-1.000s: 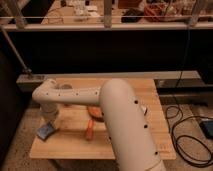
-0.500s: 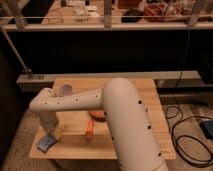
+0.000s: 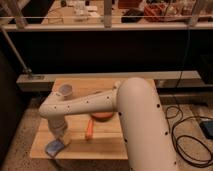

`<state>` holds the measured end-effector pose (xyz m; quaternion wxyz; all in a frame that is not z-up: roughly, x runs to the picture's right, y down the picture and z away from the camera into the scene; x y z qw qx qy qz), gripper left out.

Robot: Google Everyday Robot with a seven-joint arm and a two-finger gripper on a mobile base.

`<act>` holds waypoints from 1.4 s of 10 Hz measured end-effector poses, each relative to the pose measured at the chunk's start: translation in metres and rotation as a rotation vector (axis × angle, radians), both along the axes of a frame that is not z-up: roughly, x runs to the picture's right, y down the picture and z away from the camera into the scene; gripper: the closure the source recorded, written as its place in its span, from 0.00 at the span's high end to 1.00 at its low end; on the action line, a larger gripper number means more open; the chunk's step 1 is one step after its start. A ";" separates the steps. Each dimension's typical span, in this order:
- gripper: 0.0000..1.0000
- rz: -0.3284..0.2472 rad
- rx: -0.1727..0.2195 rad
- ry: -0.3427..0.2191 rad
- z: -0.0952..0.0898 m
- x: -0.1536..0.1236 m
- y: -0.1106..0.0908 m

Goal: Wipe the white sponge on the table

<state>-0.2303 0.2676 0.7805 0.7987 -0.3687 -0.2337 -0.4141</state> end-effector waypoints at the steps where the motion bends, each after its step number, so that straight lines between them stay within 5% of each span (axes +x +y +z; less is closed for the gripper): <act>1: 0.41 0.010 -0.004 0.015 -0.002 0.007 0.003; 9: 0.41 0.168 0.013 0.183 0.017 0.093 -0.014; 14: 0.47 0.252 0.032 0.223 0.050 0.115 -0.052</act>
